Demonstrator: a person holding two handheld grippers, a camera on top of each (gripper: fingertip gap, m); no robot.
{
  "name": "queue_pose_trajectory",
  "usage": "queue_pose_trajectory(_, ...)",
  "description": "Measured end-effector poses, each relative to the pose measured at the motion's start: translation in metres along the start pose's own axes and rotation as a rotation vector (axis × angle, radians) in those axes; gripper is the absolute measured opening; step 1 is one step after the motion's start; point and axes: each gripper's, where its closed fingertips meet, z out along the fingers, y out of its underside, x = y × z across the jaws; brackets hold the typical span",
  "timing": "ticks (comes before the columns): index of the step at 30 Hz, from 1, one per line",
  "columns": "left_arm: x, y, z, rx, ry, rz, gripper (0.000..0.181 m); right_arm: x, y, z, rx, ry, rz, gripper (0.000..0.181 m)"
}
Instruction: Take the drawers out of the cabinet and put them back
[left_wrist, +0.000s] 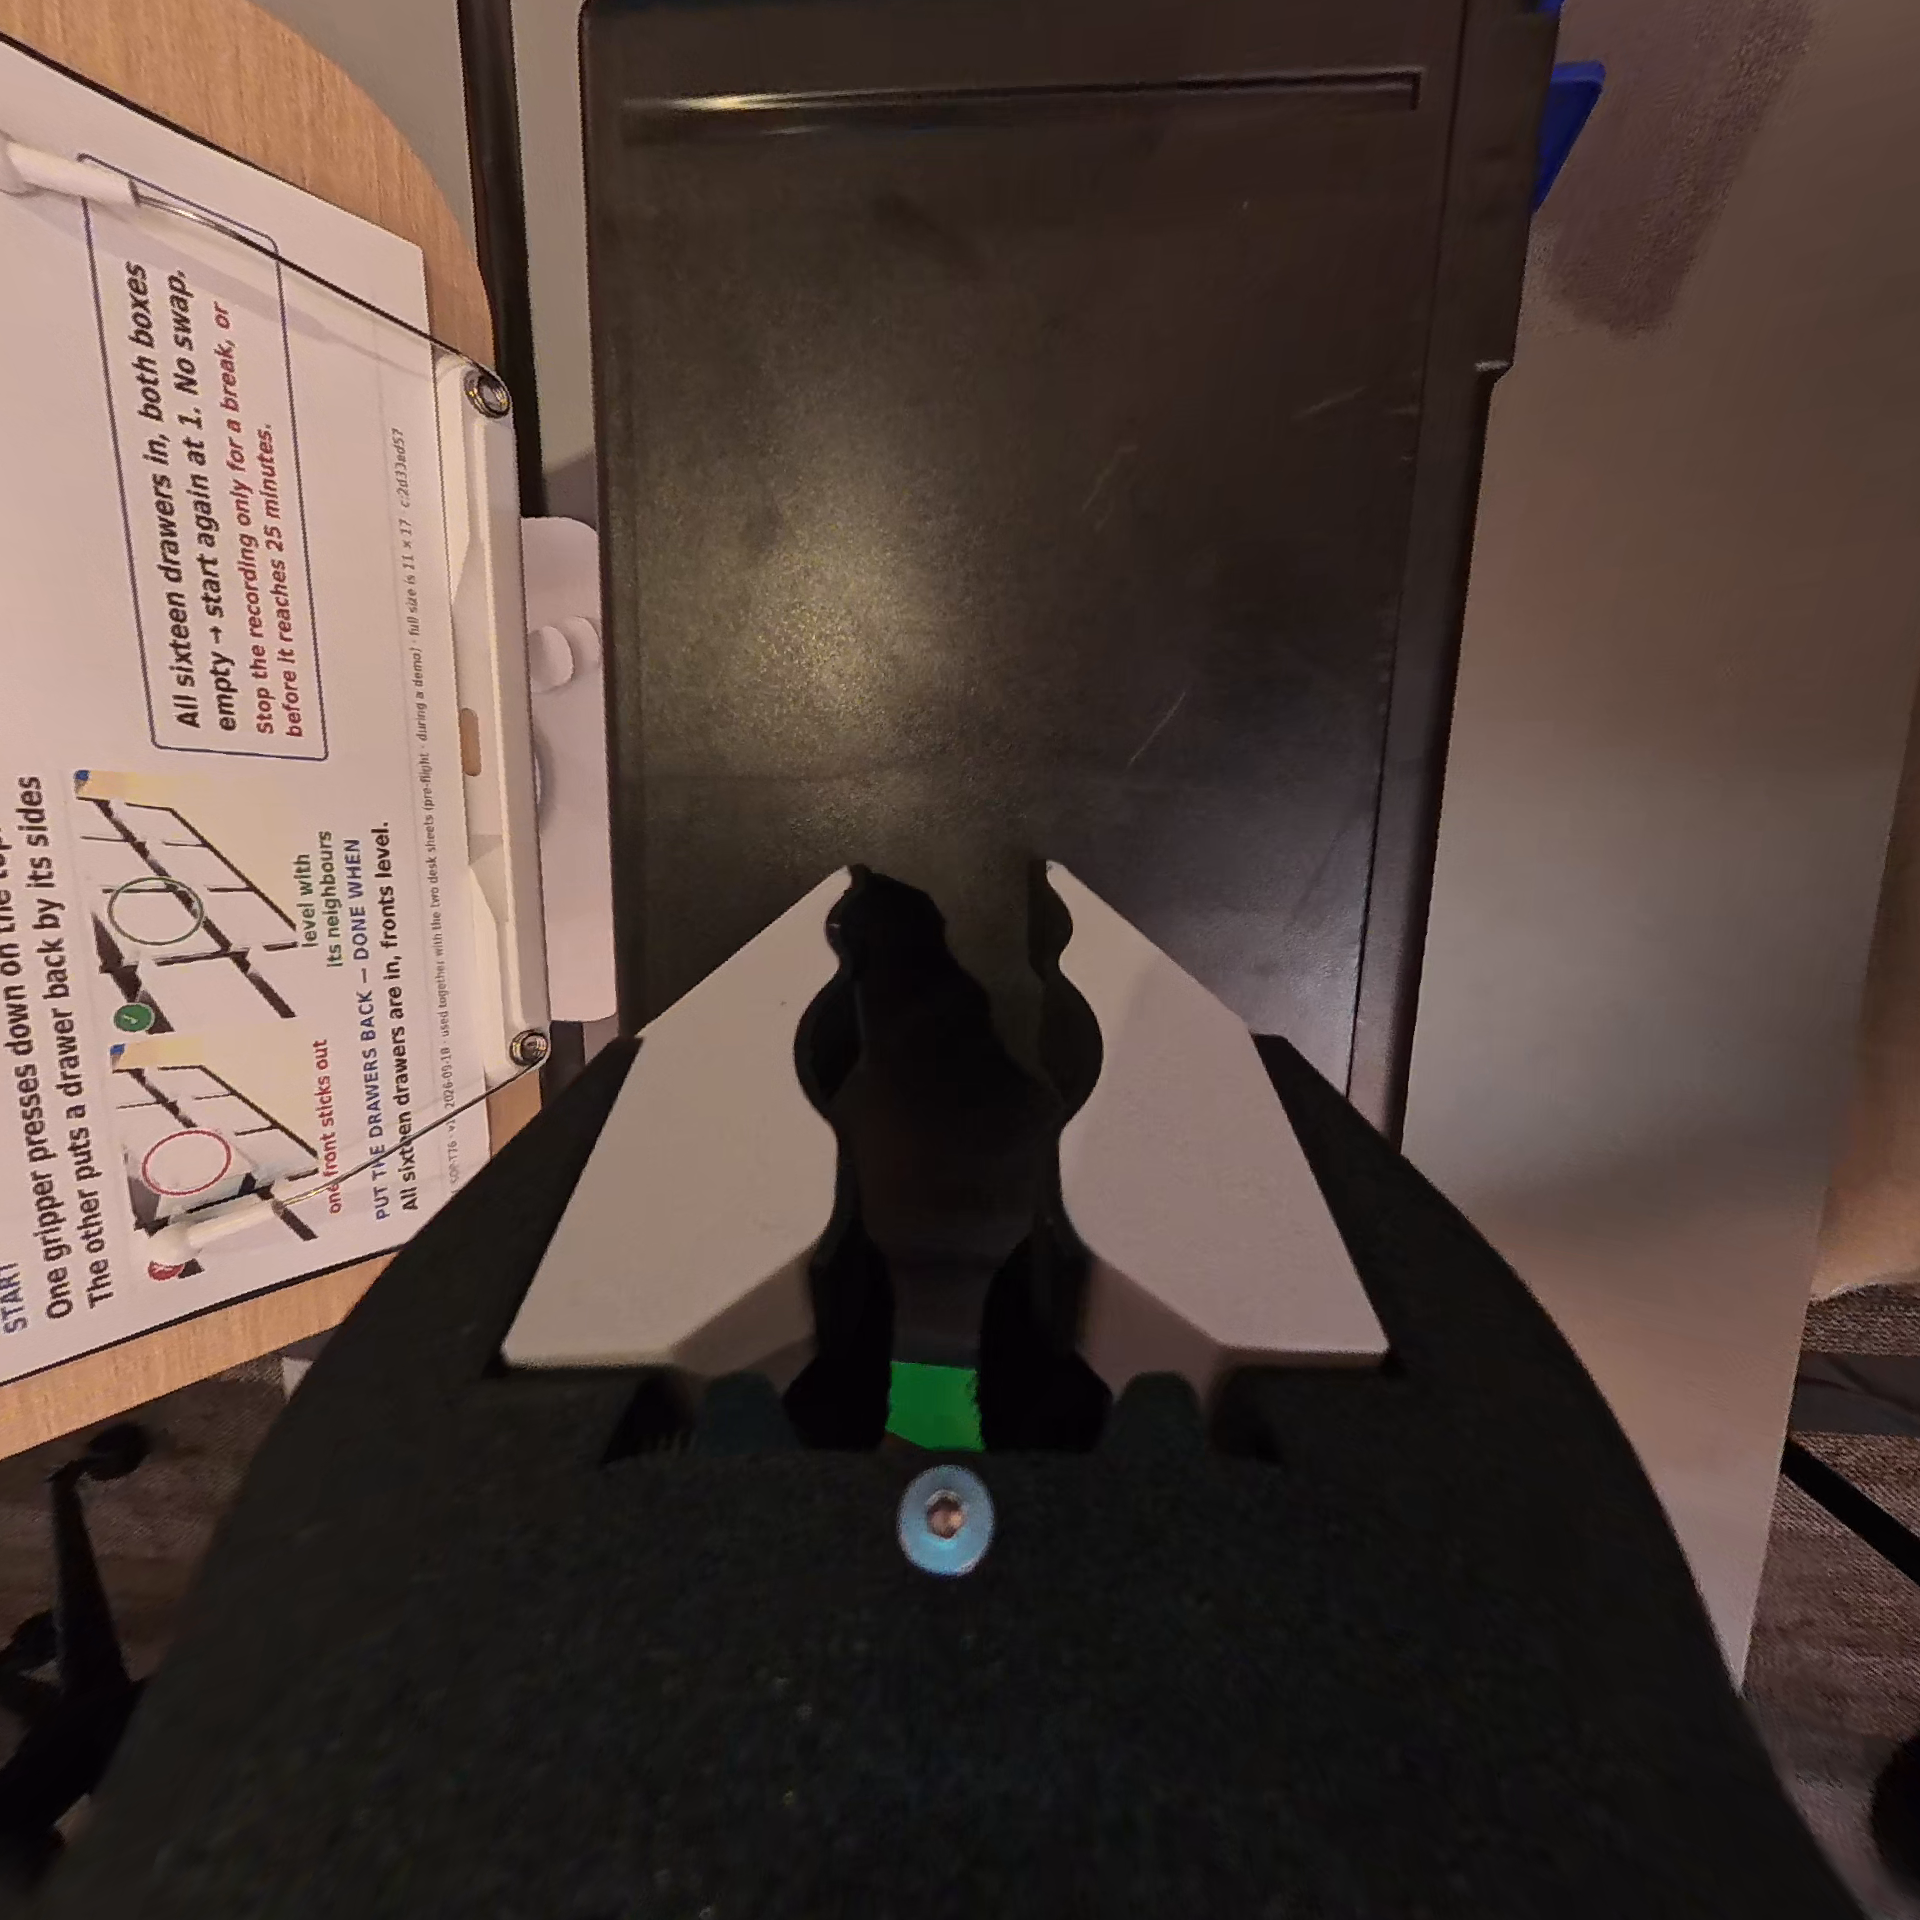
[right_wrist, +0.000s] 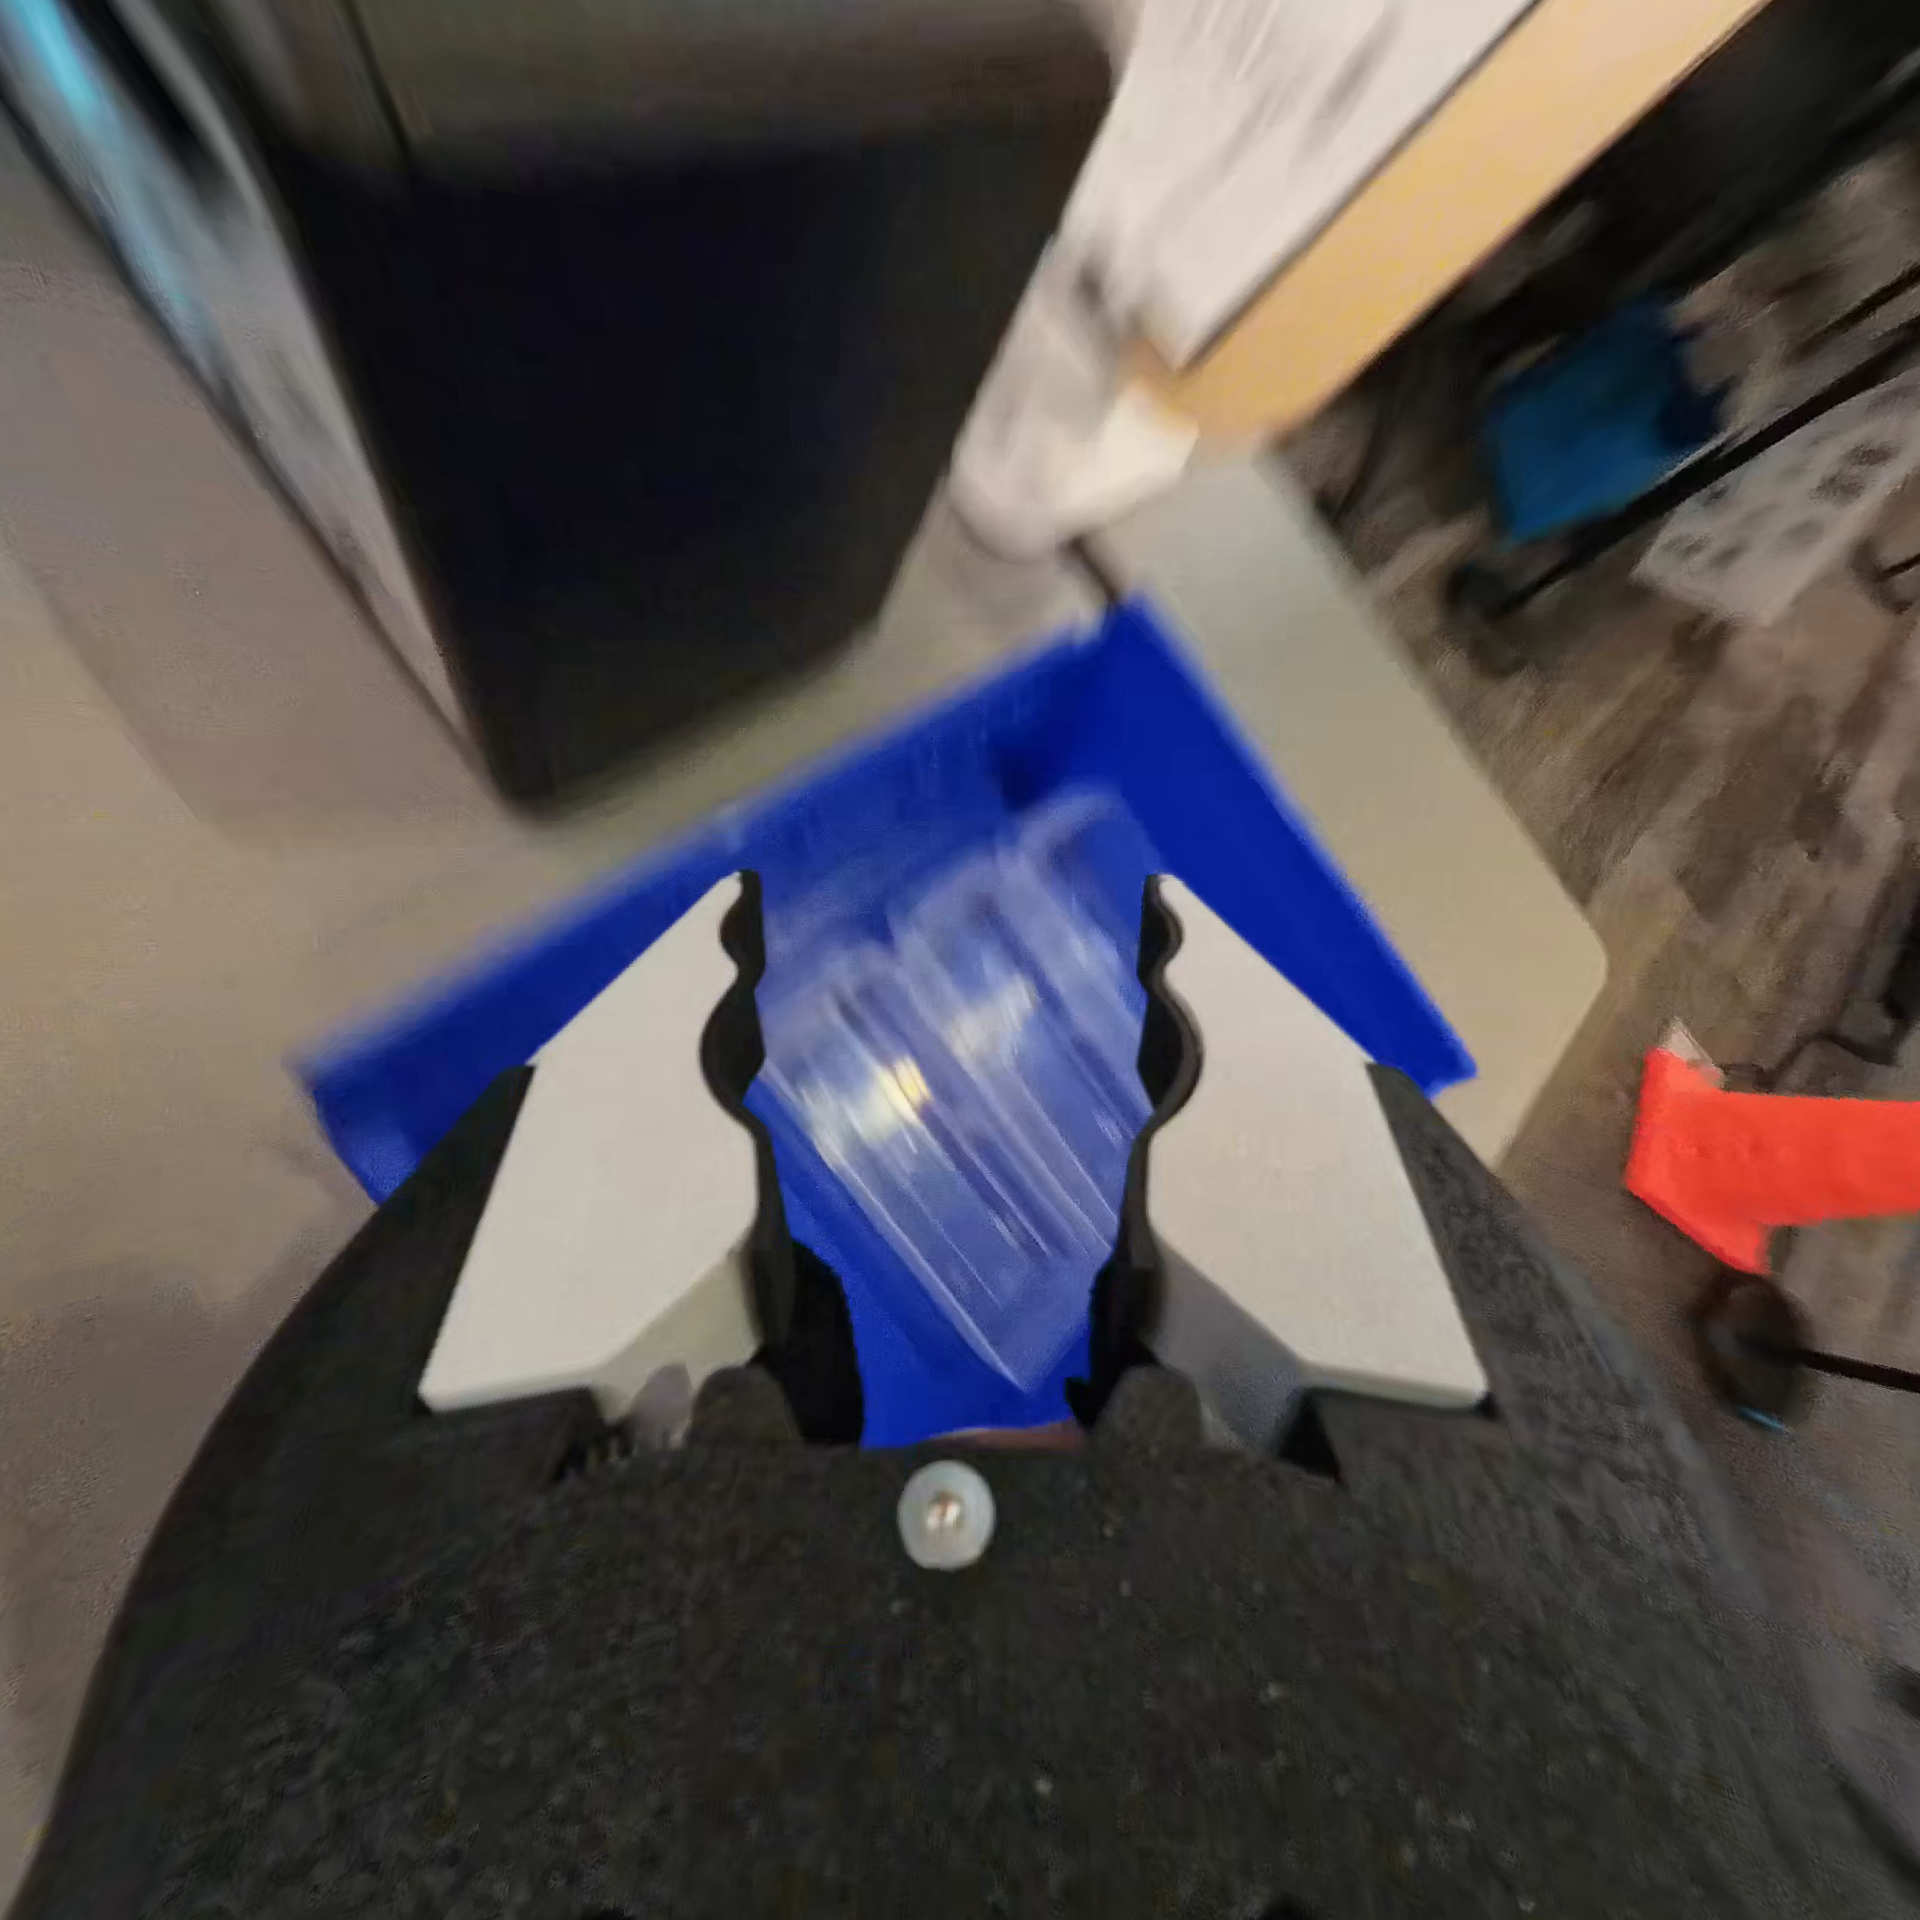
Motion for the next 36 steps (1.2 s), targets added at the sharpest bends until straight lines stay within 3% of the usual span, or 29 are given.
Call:
queue_pose_trajectory(3,0.002,-0.002,0.001,0.026,0.025,-0.016,0.027,-0.028,-0.06,-0.039,0.326,0.15,0.249,0.059)
queue_pose_trajectory(6,0.002,-0.003,0.002,0.025,0.031,-0.011,0.028,-0.067,-0.071,-0.046,0.456,0.469,0.21,0.052)
queue_pose_trajectory(7,0.001,-0.003,0.002,0.026,0.03,-0.01,0.028,-0.084,-0.071,-0.04,0.458,0.57,0.121,0.042)
queue_pose_trajectory(9,0.002,-0.004,0.002,0.02,0.036,-0.012,0.026,-0.11,-0.057,-0.013,0.287,0.717,-0.057,0.039)
queue_pose_trajectory(11,0.003,-0.004,0.002,0.004,0.032,-0.01,0.026,-0.117,-0.052,0.001,0.187,0.885,-0.2,0.04)
queue_pose_trajectory(13,0.003,-0.004,0.002,-0.013,0.022,0.002,0.026,-0.124,-0.059,0.015,0.17,0.949,-0.357,0.038)
queue_pose_trajectory(17,0.004,-0.004,0.002,-0.028,0.011,0.018,0.025,-0.121,-0.064,0.049,0.109,1.009,-0.523,0.036)
queue_pose_trajectory(24,0.004,-0.003,0.001,0.0,0.014,0.009,0.023,-0.119,-0.089,0.065,0.159,1.036,-0.697,0.011)
queue_pose_trajectory(36,0.003,-0.001,0.001,-0.035,0.022,0.02,0.026,-0.122,-0.086,0.059,0.165,1.052,-0.71,0.006)
